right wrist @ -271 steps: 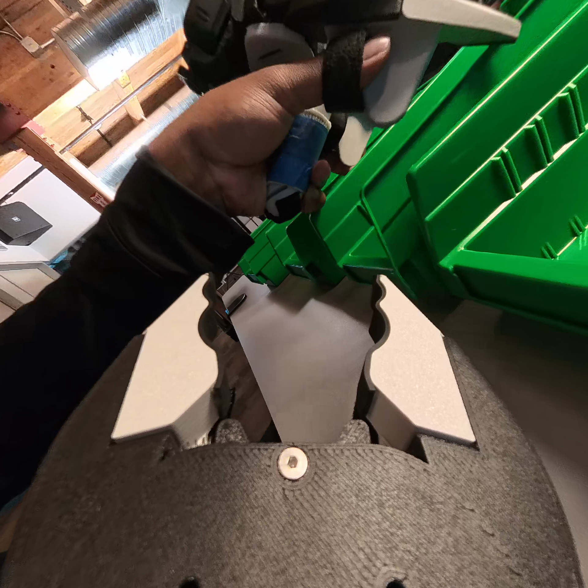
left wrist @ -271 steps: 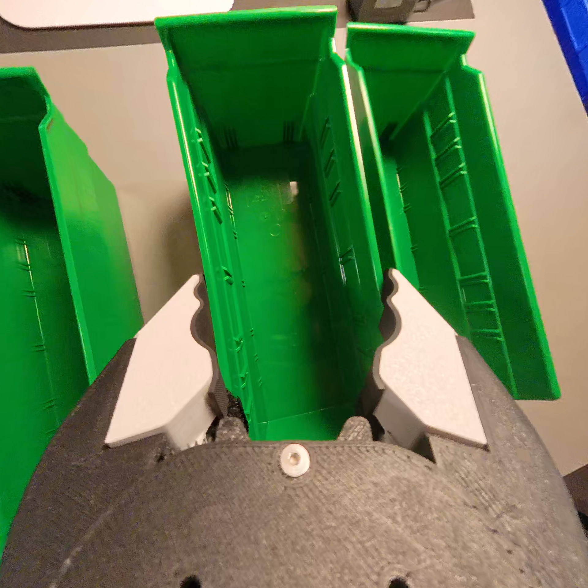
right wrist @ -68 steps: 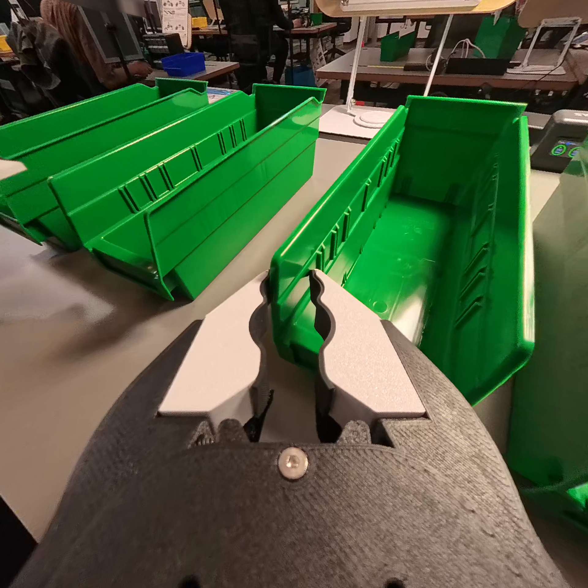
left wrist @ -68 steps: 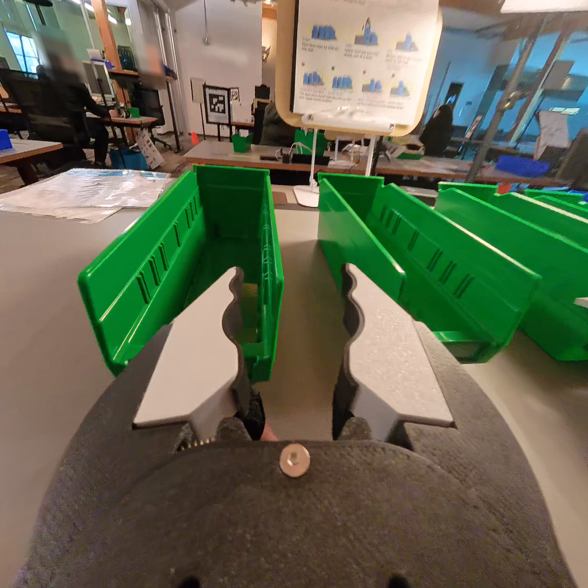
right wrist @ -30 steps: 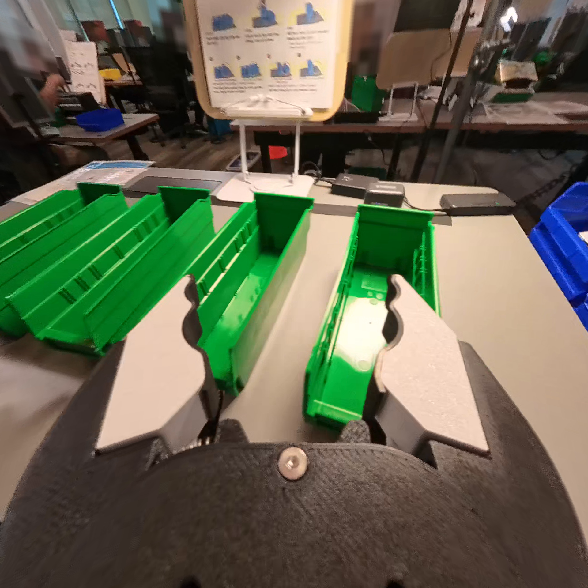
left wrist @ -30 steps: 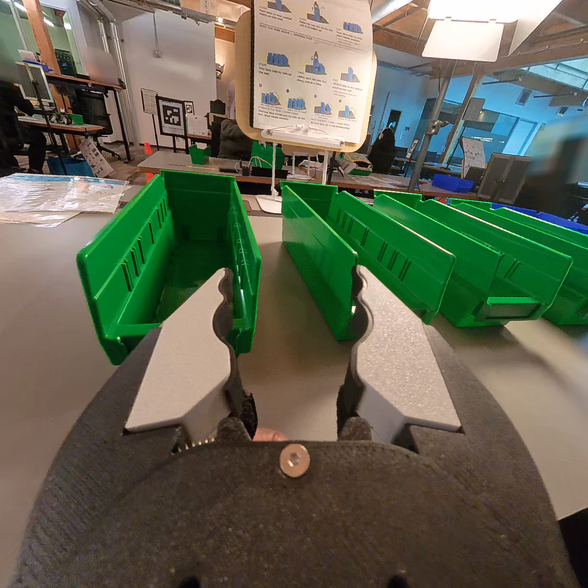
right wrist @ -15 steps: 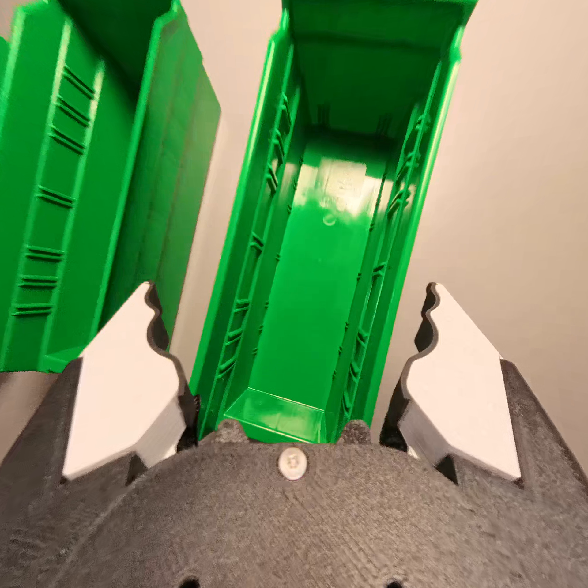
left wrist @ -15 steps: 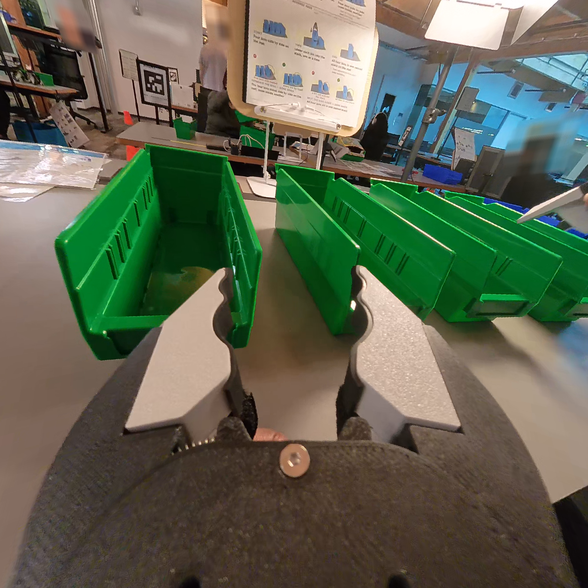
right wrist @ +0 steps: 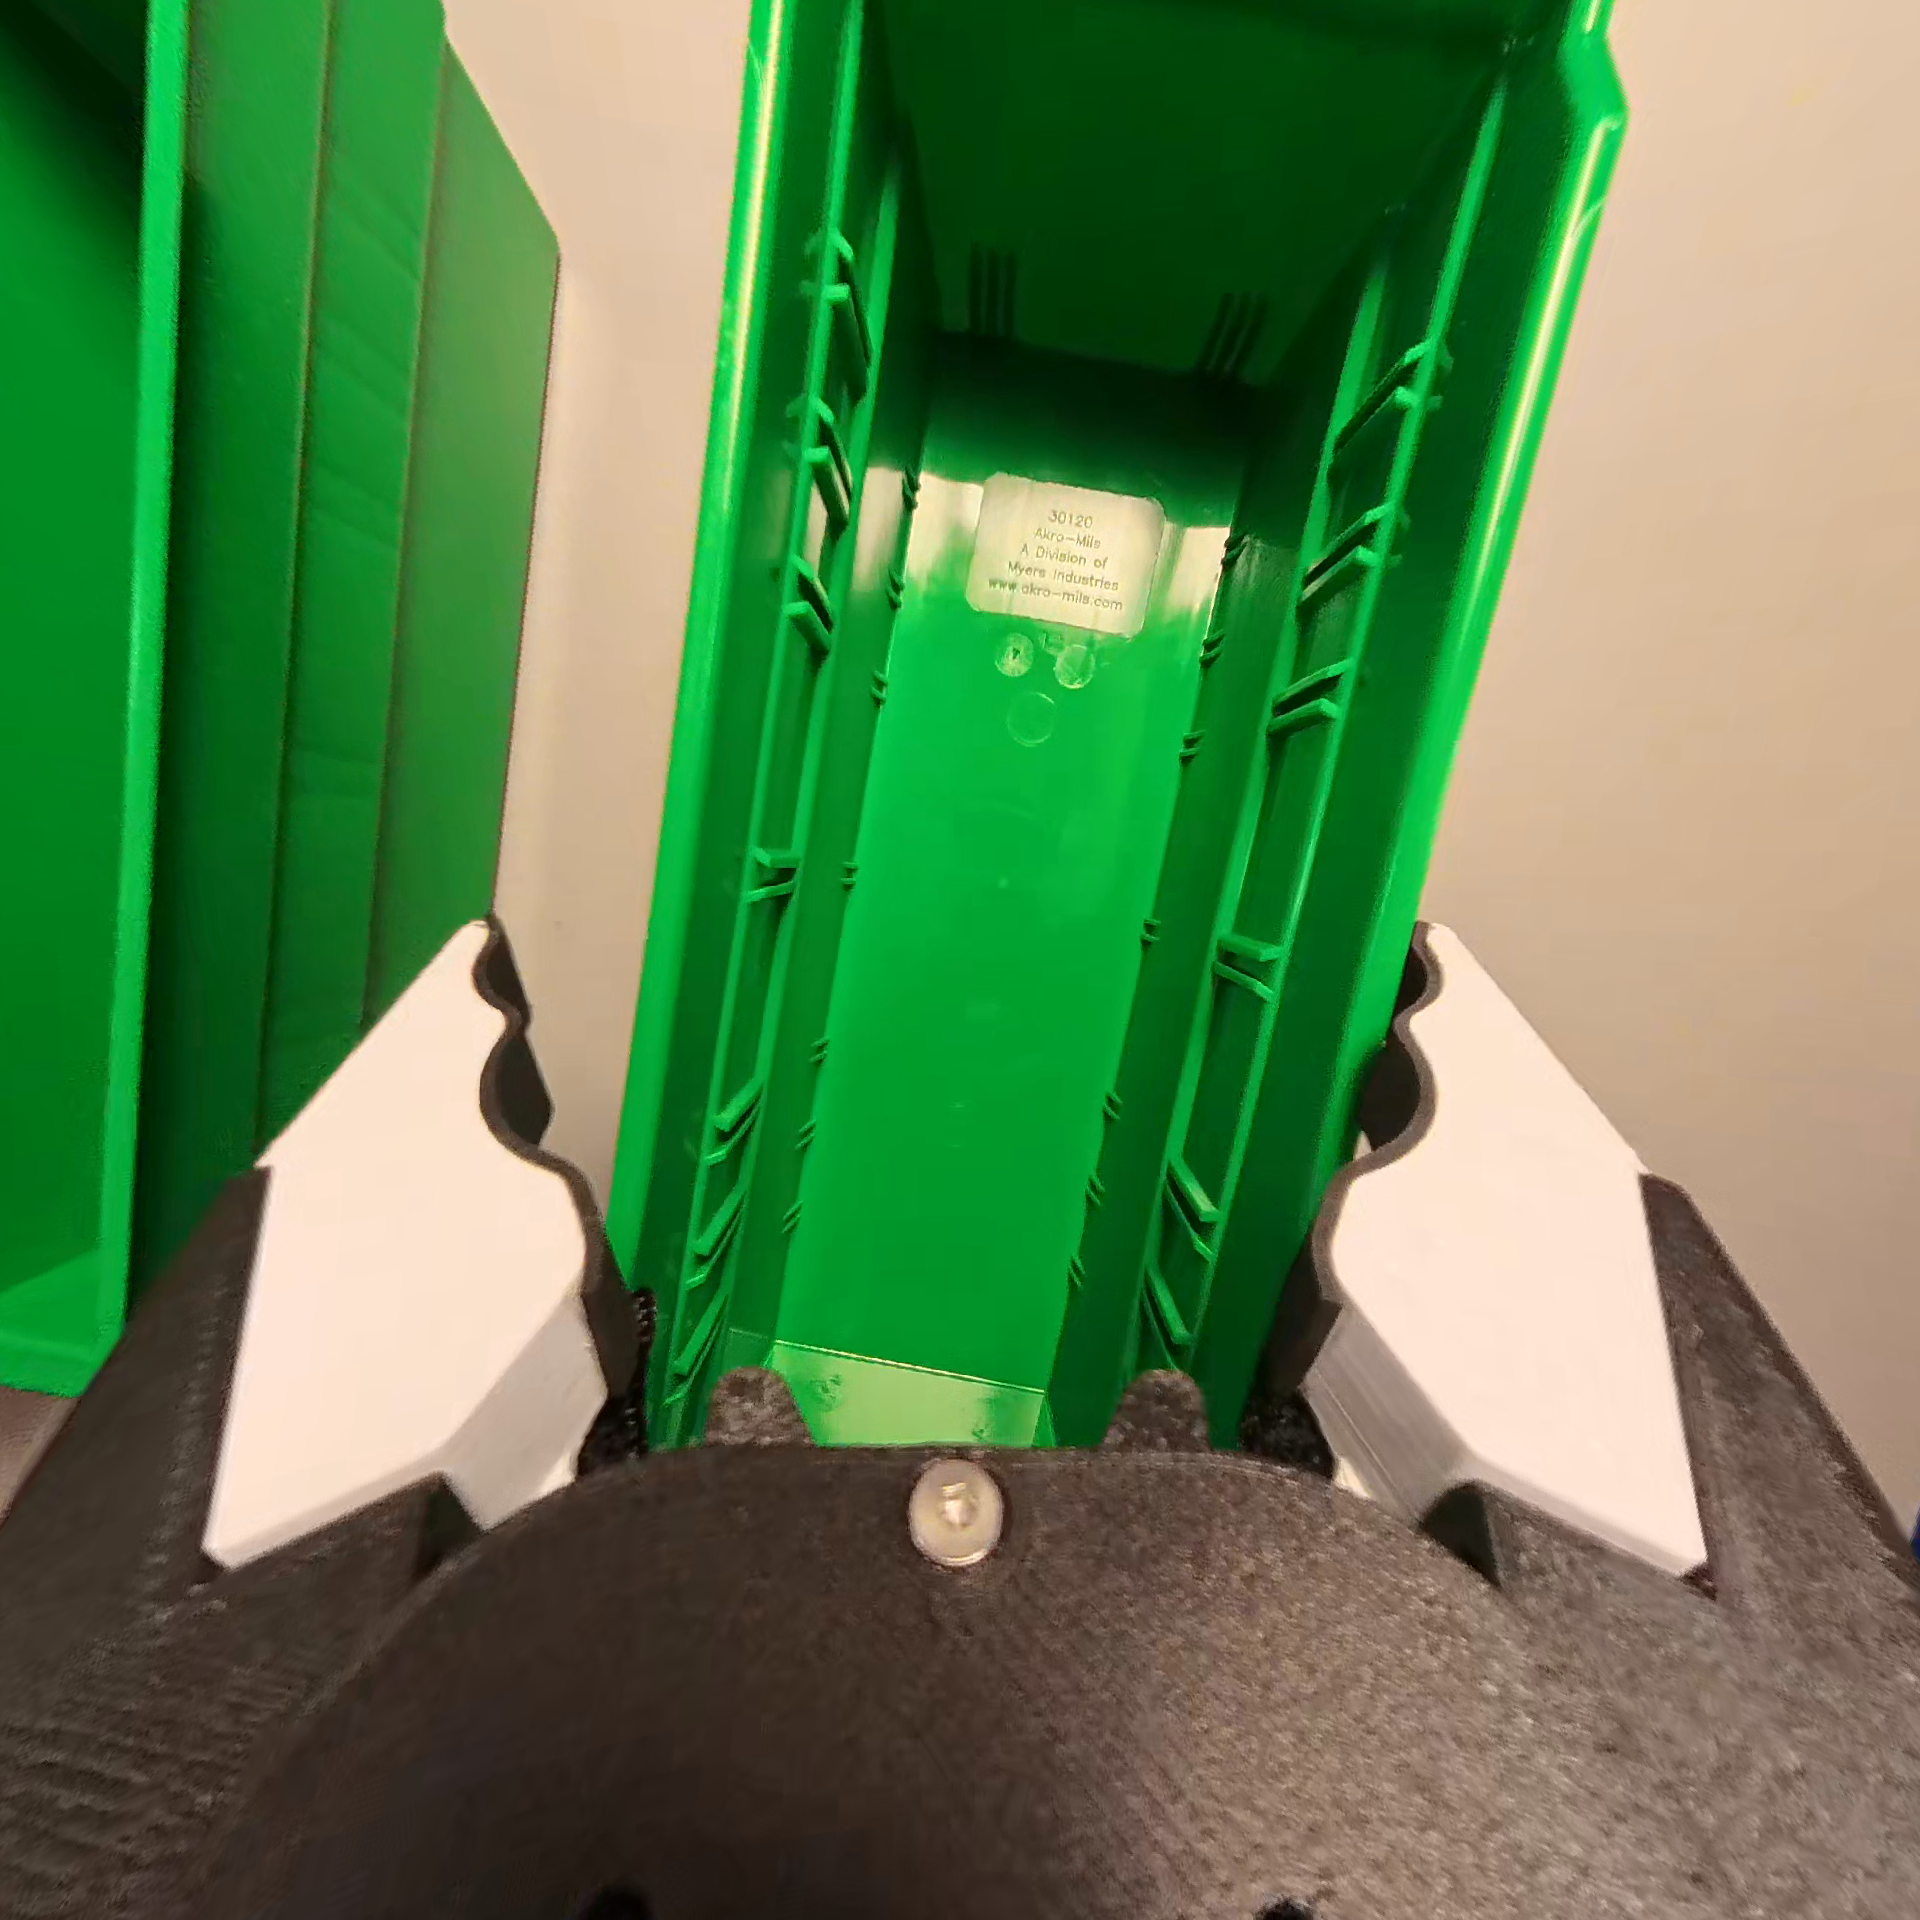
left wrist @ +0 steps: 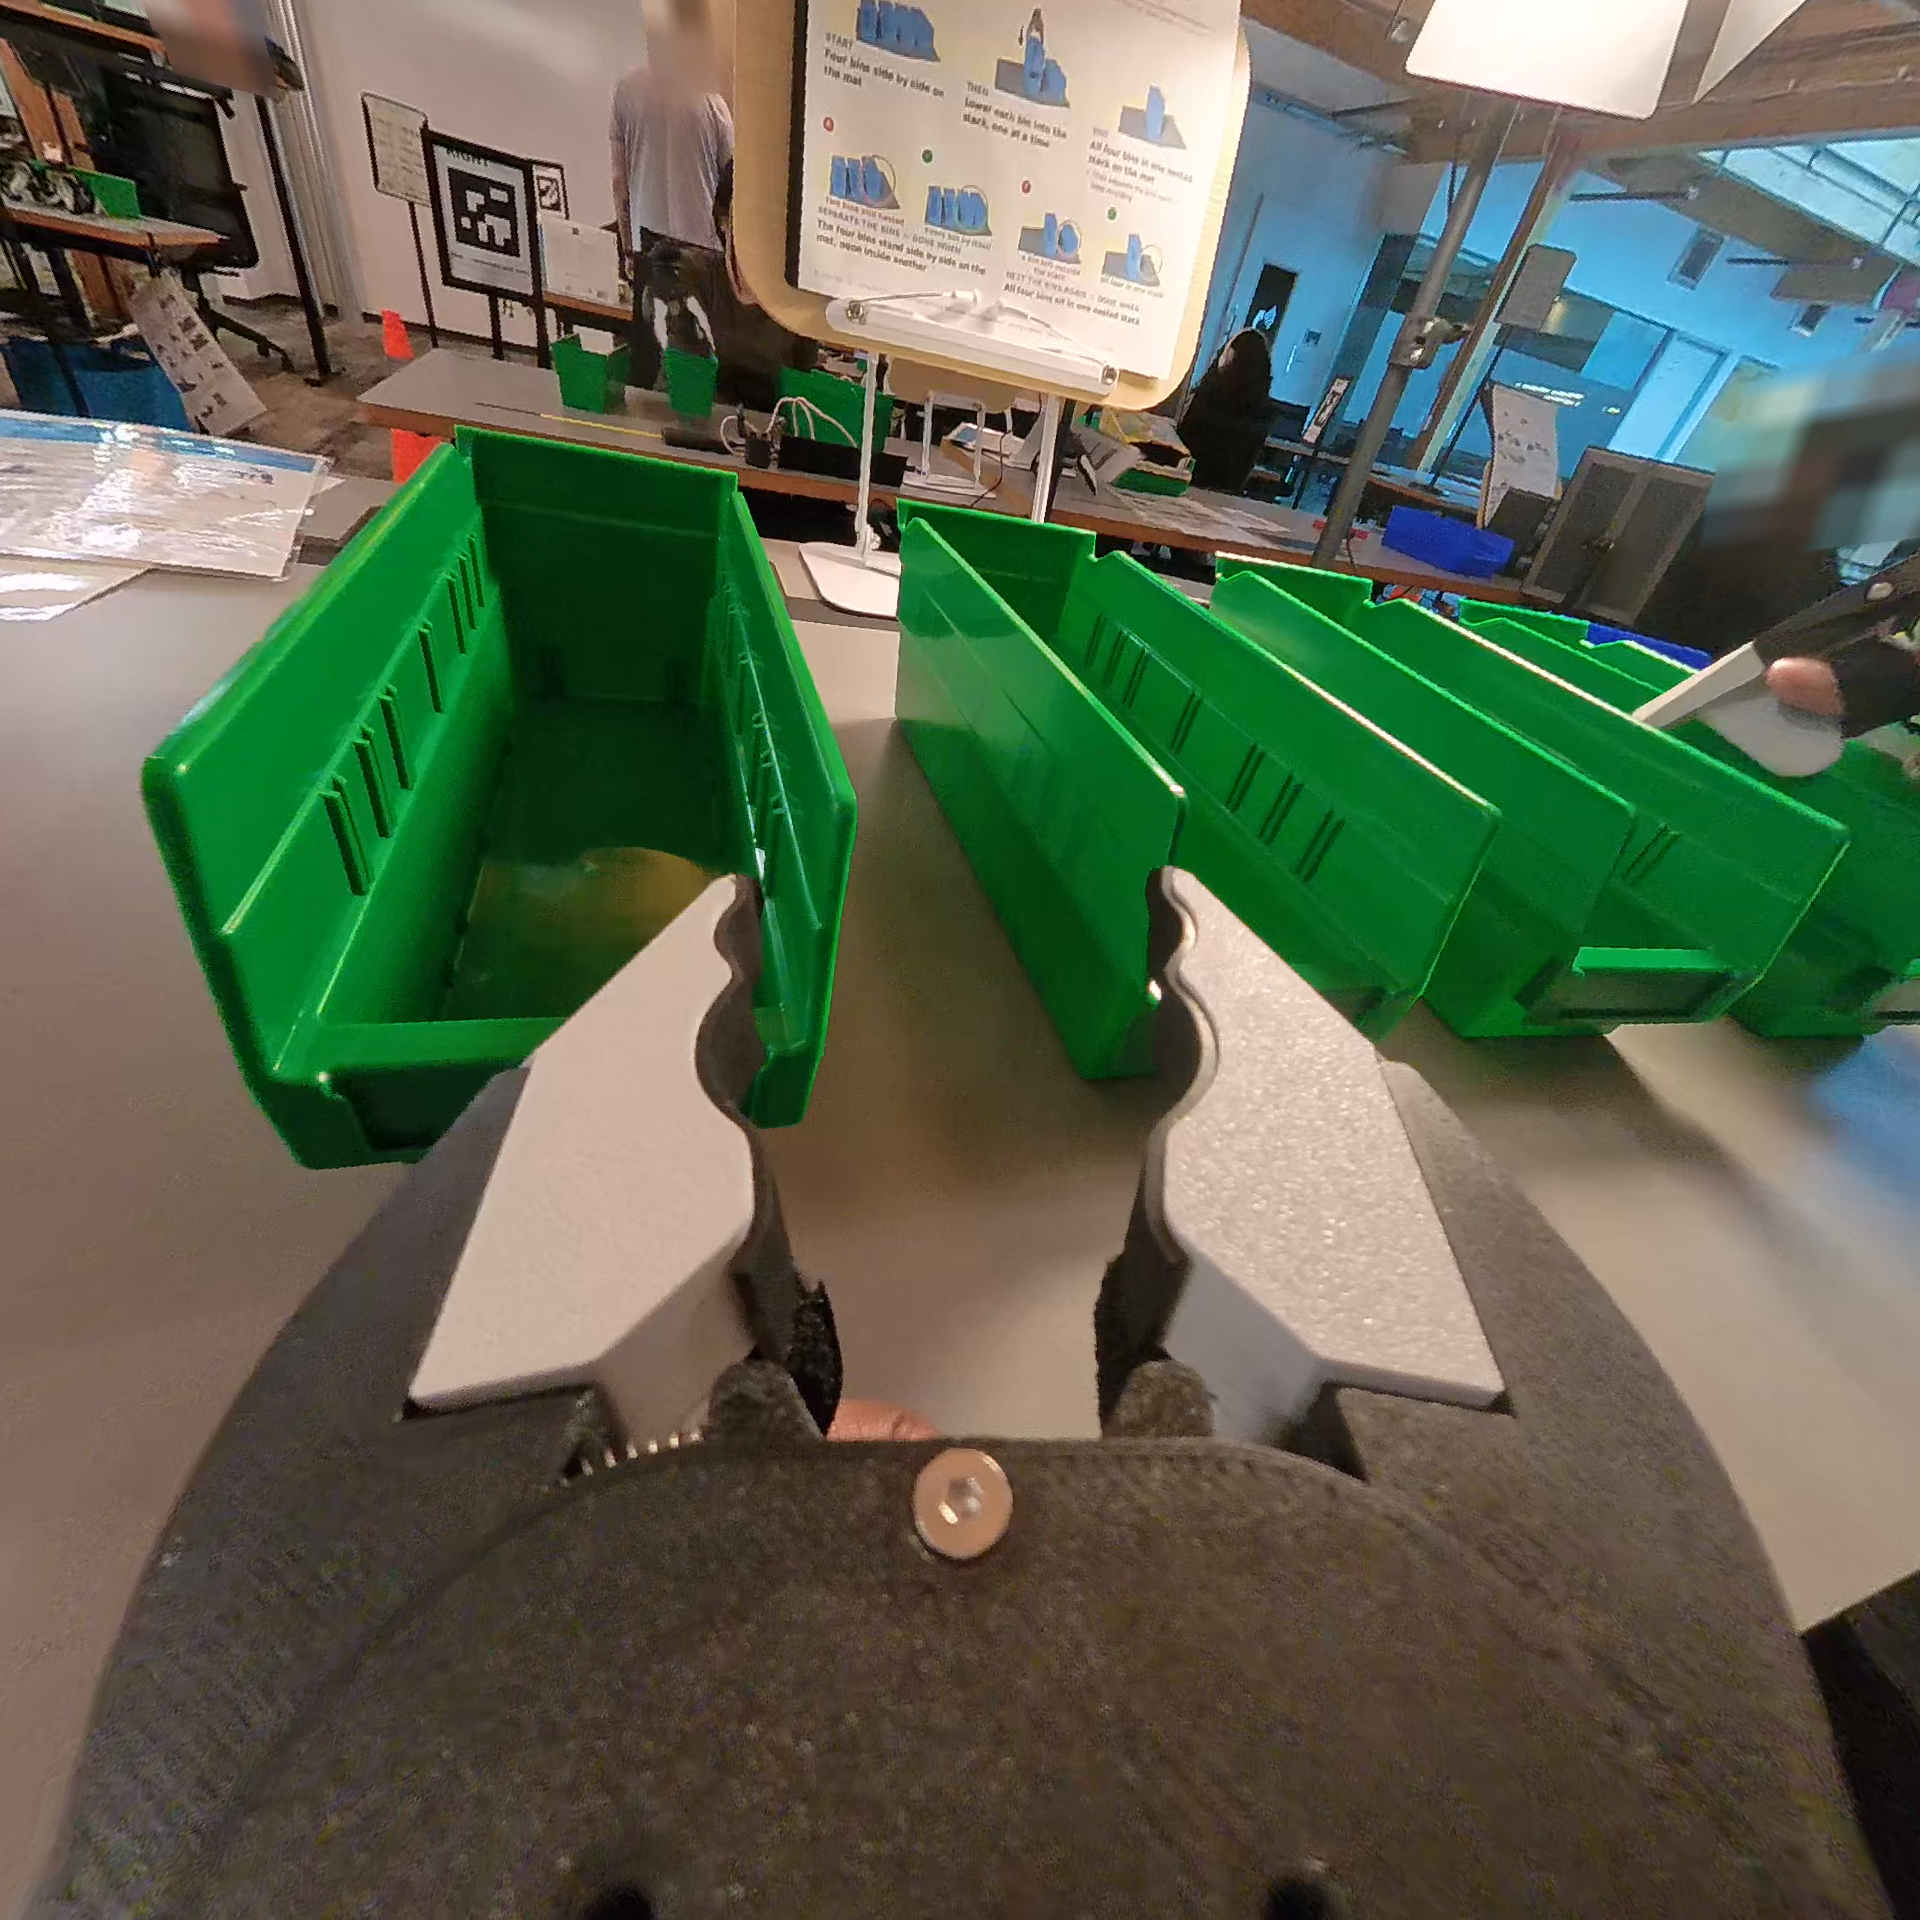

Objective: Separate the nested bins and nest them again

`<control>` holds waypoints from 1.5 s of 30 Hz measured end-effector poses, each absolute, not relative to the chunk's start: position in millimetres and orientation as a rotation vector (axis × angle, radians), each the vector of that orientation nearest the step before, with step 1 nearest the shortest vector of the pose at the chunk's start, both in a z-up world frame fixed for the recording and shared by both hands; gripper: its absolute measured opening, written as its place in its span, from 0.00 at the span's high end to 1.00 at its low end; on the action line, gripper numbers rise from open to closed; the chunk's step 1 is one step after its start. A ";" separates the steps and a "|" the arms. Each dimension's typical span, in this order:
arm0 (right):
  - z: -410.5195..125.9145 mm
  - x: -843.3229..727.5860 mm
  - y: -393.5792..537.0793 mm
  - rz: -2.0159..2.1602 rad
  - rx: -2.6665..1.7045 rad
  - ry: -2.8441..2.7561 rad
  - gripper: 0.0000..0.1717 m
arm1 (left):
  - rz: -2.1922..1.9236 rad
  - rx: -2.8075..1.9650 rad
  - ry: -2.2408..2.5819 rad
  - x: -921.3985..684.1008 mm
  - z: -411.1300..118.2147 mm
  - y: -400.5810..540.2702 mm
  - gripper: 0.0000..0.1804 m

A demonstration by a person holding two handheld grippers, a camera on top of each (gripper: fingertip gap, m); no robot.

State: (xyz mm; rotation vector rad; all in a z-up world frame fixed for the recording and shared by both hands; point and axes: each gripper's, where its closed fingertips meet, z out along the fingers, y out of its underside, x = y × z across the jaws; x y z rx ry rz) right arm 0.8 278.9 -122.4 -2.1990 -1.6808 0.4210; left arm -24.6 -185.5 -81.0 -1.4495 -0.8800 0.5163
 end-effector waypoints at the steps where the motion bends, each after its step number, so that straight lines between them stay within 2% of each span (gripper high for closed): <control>1: -123.0 0.7 279.2 0.412 -2.191 -1.682 0.07 | 0.522 -1.456 -0.884 -25.1 -81.8 -185.4 0.59; 7: -129.5 9.5 286.8 0.273 -2.162 -1.696 0.07 | 0.543 -1.476 -0.885 -24.3 -83.6 -184.4 0.59; 14: -120.6 6.4 286.5 0.392 -2.188 -1.666 0.08 | 0.530 -1.477 -0.886 -23.4 -84.1 -184.3 0.59; 21: -138.5 9.5 282.0 0.437 -2.263 -1.708 0.07 | 0.522 -1.481 -0.889 -23.8 -84.9 -183.8 0.59; 23: -136.3 10.0 281.5 0.437 -2.264 -1.706 0.15 | 0.523 -1.480 -0.888 -23.7 -84.8 -183.9 0.59; 26: -121.6 4.1 274.0 0.606 -2.299 -1.650 0.32 | 0.524 -1.483 -0.888 -23.8 -85.0 -183.7 0.60; 28: -108.5 2.2 268.1 0.707 -2.304 -1.638 0.37 | 0.523 -1.483 -0.888 -23.8 -85.0 -183.5 0.59; 32: -116.7 11.9 272.4 0.611 -2.313 -1.672 0.35 | 0.522 -1.487 -0.888 -23.9 -85.5 -183.1 0.59; 41: -118.2 12.9 271.9 0.710 -2.342 -1.616 0.34 | 0.521 -1.486 -0.883 -21.9 -84.9 -182.8 0.60; 45: -119.9 13.9 273.9 0.668 -2.337 -1.628 0.28 | 0.517 -1.487 -0.885 -22.3 -85.4 -182.7 0.60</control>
